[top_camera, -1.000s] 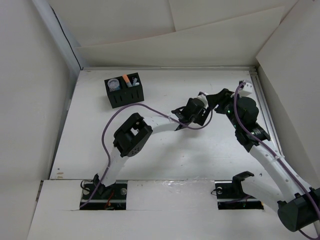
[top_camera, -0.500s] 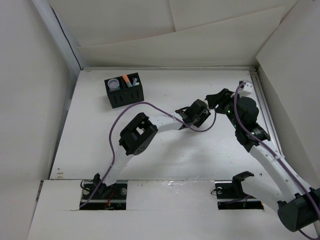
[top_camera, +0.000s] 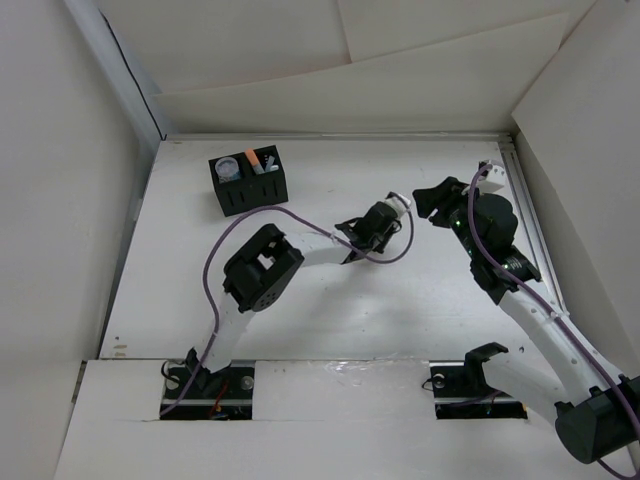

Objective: Sort the stationery into containers
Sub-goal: Grab a piece of stationery with the left arm, then place the stationery into the container

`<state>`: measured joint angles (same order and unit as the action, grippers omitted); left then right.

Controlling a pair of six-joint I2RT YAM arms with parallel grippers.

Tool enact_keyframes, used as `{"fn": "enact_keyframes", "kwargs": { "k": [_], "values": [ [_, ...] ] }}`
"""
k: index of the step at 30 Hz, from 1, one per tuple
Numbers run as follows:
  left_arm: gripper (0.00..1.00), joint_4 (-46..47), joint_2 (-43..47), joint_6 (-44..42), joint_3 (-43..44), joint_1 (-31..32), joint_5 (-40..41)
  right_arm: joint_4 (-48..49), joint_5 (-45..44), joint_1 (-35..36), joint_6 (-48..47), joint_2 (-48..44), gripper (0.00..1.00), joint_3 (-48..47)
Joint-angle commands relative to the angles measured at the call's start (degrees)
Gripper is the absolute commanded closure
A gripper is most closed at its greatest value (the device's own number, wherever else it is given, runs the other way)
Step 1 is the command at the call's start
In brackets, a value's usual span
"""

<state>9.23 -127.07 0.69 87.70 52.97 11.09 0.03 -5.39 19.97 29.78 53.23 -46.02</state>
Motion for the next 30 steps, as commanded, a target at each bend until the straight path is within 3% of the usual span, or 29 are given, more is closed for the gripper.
{"fn": "enact_keyframes", "kwargs": {
  "k": [1,8,13,20,25,30],
  "values": [
    [0.92,3.8,9.3,6.8,-4.2,-5.0,4.1,1.5,-0.5,0.1,-0.7,-1.1,0.42,-1.4],
    [0.90,8.4,22.0,16.8,-8.1,-16.6,5.5,1.5,-0.5,0.1,-0.7,-1.1,0.42,-1.4],
    [0.86,8.3,25.8,20.2,-3.5,-24.7,8.2,1.5,0.0,0.1,-0.7,-0.6,0.42,-1.4],
    [0.84,8.3,23.5,19.2,2.7,-33.3,14.0,1.5,0.6,-0.5,-0.7,-0.6,0.42,-1.4],
    [0.81,9.7,19.1,13.1,6.1,-33.3,23.5,2.1,0.6,-0.5,-0.7,-0.6,0.42,-1.4],
    [0.80,8.7,12.9,10.6,11.1,-33.8,25.7,2.1,1.2,-0.5,-0.7,-0.1,0.42,-1.4]
  ]
}}
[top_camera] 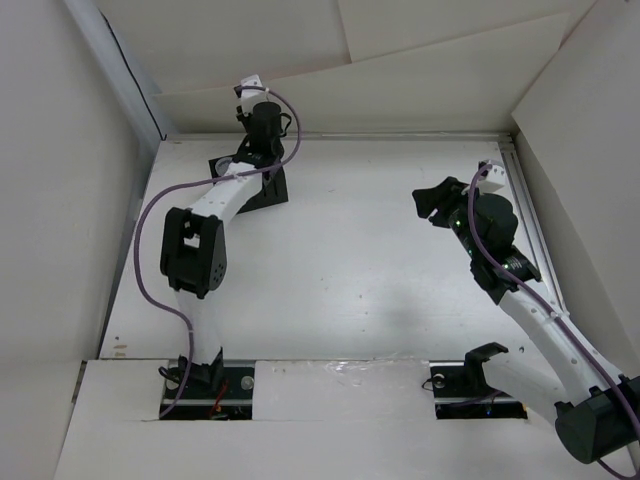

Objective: Sort the stationery into containers
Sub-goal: Place the stationery into the container

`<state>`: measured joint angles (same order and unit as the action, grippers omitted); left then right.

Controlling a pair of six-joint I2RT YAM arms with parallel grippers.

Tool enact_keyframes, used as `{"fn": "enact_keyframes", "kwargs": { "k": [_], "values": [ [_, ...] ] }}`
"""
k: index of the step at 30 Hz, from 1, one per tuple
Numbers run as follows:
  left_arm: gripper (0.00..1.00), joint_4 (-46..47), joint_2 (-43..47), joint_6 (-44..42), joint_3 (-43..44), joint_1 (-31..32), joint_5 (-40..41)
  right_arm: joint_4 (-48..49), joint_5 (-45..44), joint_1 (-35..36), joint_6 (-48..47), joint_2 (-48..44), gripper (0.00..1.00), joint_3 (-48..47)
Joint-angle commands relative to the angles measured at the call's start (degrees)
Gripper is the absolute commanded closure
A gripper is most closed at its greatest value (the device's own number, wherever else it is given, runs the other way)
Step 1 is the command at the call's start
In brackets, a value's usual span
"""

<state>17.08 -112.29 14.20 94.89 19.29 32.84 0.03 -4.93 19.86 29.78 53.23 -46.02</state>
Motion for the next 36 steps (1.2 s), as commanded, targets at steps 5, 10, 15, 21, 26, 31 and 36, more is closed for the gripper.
{"fn": "enact_keyframes", "kwargs": {
  "k": [5,10,15,21,26,31,36],
  "values": [
    [0.80,-0.6,-5.7,-4.2,7.2,-1.4,5.0,2.6,0.7,-0.3,-1.2,-0.1,0.42,-1.4],
    [0.80,1.5,-6.7,-8.0,7.2,-1.4,7.3,2.6,0.7,-0.3,-1.2,-0.1,0.42,-1.4],
    [0.80,2.1,-8.8,-9.8,8.9,-1.4,7.9,3.1,0.7,-0.3,-1.2,-0.1,0.42,-1.4],
    [0.79,4.7,-9.6,-9.8,5.5,-1.4,8.5,3.1,0.7,-0.3,-1.2,-0.1,0.42,-1.4],
    [0.77,5.2,-9.6,-9.8,3.0,-1.4,9.5,3.1,0.7,-0.3,-1.2,-0.1,0.42,-1.4],
    [0.68,6.7,-8.0,-9.3,1.1,-1.4,10.1,3.1,0.2,-0.3,-1.2,-0.1,0.42,-1.4],
    [0.58,6.7,-6.0,-9.3,-0.1,-0.3,11.3,3.1,0.2,-0.3,-1.2,-0.6,0.42,-1.4]
  ]
}}
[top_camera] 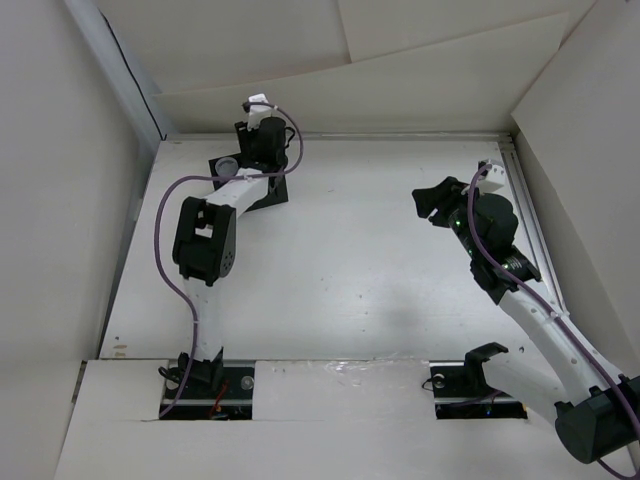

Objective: Sort the stationery into containers
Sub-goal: Place the stationery into the container

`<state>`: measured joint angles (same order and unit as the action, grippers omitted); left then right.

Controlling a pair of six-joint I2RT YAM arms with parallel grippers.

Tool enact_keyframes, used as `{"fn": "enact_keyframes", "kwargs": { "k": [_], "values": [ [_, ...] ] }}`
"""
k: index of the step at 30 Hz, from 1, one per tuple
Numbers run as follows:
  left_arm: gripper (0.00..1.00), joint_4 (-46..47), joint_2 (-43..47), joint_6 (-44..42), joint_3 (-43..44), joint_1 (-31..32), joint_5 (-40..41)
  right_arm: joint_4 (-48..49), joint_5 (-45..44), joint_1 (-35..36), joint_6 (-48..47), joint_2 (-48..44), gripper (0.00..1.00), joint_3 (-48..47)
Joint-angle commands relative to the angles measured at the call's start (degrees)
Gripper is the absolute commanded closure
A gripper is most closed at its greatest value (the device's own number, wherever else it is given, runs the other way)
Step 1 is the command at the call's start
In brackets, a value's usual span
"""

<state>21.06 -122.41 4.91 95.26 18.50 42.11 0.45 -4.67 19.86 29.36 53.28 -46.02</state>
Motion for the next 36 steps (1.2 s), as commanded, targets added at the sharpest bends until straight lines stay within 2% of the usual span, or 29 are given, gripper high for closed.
{"fn": "enact_keyframes", "kwargs": {
  "k": [1,10,13,20,22,23,24,25,27,28,34,36],
  "values": [
    [0.55,2.8,5.0,0.0,-0.5,1.1,2.0,2.7,-0.1,-0.3,-0.8,-0.6,0.42,-1.4],
    [0.51,0.5,9.1,2.3,-1.6,1.7,1.0,2.7,0.5,-0.3,-0.8,-0.6,0.42,-1.4],
    [0.42,-0.4,12.5,4.3,-1.6,1.7,-1.5,2.7,1.2,-0.3,-0.8,-0.6,0.42,-1.4],
    [0.31,-6.6,23.1,12.5,-2.4,1.7,-9.9,2.7,1.8,-0.3,-0.8,0.0,0.39,-1.4],
    [0.27,-6.6,28.7,16.9,-5.9,1.7,-14.0,2.7,2.3,-0.3,-0.8,0.5,0.20,-1.4],
    [0.23,-6.6,30.7,18.3,-8.1,1.7,-15.7,2.7,2.3,-0.3,-0.8,1.2,0.04,-1.4],
    [0.04,-5.9,32.9,19.6,-13.4,1.7,-17.5,2.7,2.8,-0.3,-0.8,1.9,0.00,-2.0],
    [0.00,-5.9,35.0,20.9,-16.3,1.7,-19.1,2.7,2.8,-0.3,-0.8,1.9,0.00,-2.0],
    [0.00,-5.9,41.9,23.9,-22.2,2.2,-22.0,2.7,3.4,-0.3,-0.8,2.4,0.00,-2.0],
    [0.00,-5.9,44.0,23.9,-28.1,2.2,-22.0,2.7,3.4,-0.3,-0.8,3.1,0.00,-2.0],
    [0.00,-12.2,60.7,30.8,-42.0,3.4,-21.4,2.7,4.0,0.2,-0.8,3.1,0.00,-2.5],
    [0.00,-12.7,67.1,32.7,-49.2,3.4,-22.1,2.7,4.0,0.2,-0.8,3.7,0.00,-2.5]
  ]
}}
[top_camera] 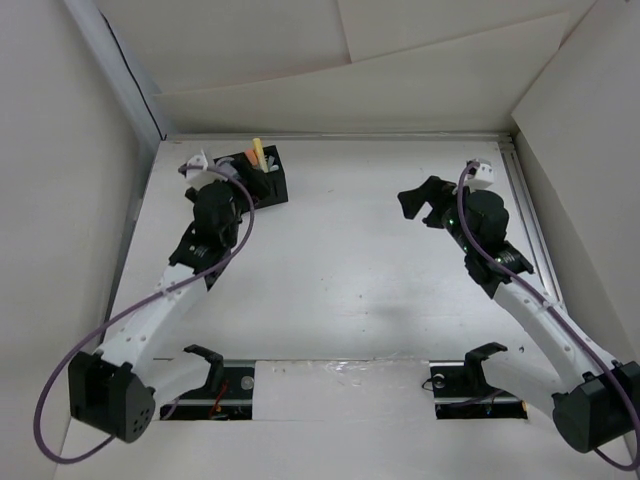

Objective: Sort the stationery into containers
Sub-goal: Place the stationery into the container

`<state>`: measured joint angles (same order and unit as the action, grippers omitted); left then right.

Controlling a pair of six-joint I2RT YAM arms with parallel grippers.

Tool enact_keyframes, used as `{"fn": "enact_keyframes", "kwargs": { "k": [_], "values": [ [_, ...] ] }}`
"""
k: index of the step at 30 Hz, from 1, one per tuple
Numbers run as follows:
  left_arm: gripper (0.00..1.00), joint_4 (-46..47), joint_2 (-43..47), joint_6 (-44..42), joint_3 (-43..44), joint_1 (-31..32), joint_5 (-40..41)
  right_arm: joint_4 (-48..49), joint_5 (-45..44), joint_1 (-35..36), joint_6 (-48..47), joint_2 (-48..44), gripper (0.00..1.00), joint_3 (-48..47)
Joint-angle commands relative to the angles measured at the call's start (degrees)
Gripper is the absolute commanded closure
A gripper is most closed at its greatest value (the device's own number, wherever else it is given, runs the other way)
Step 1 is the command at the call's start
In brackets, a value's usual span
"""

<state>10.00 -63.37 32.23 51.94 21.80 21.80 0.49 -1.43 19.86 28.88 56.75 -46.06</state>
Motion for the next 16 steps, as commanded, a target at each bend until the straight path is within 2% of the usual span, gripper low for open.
{"fn": "enact_keyframes", "kwargs": {
  "k": [1,5,8,16],
  "values": [
    [0.00,-1.6,9.9,5.4,-5.9,0.1,-2.4,2.7,0.7,0.7,-0.3,0.2,0.00,-2.5],
    [0.00,-4.6,14.9,7.2,-9.4,0.1,-2.4,2.7,0.2,0.7,-0.3,0.2,0.00,-2.5],
    [0.00,-5.3,16.1,5.0,-9.9,0.1,-3.0,2.7,0.2,0.7,-0.3,0.2,0.00,-2.5],
    [0.00,-9.6,17.8,3.5,-7.4,0.1,-2.5,2.7,-0.3,0.7,-0.3,0.2,0.00,-2.5]
  ]
}}
